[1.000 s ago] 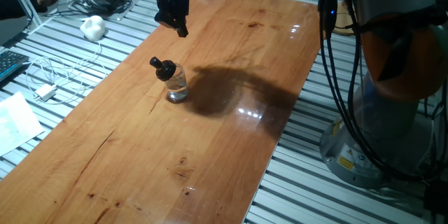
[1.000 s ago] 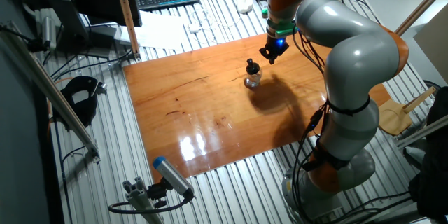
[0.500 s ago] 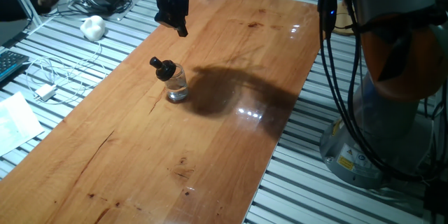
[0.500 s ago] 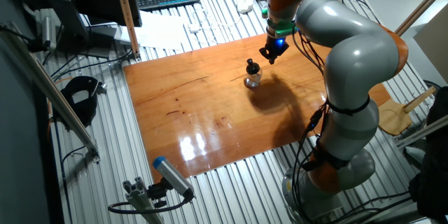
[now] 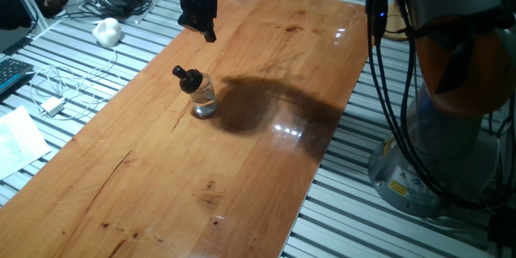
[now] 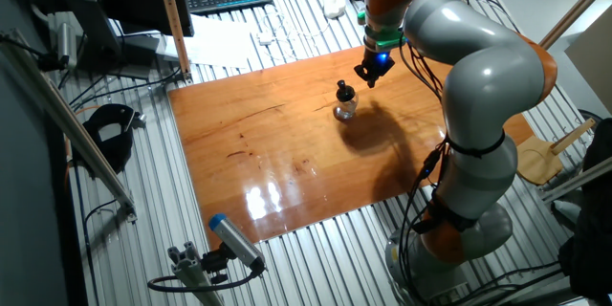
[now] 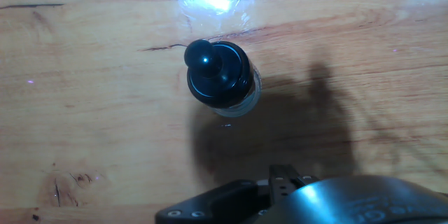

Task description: Screw the lid onto the jar

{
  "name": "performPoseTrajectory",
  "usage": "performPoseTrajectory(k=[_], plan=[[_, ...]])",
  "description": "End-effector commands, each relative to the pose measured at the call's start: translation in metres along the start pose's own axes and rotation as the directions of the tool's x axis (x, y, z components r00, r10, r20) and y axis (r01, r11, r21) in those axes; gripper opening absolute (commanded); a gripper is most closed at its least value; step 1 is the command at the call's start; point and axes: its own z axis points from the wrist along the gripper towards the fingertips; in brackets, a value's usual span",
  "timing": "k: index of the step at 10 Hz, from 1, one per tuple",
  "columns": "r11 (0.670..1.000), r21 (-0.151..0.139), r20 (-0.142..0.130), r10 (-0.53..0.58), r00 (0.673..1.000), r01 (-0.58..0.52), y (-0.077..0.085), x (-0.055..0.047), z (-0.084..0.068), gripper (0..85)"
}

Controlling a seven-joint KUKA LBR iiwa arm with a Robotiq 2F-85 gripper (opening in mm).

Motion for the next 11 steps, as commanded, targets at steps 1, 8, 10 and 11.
performPoseTrajectory(k=[1, 8, 10, 11], plan=[[1.000, 0.000, 0.000, 0.002, 1.000, -0.002, 0.0000, 0.0001, -0.0001, 0.0], [1.000, 0.002, 0.002, 0.020, 1.000, -0.020, -0.0001, 0.0001, 0.0000, 0.0], [1.000, 0.002, 0.002, 0.016, 1.000, -0.016, -0.0001, 0.0001, 0.0000, 0.0], [1.000, 0.002, 0.002, 0.013, 1.000, -0.013, -0.0001, 0.0001, 0.0000, 0.0]])
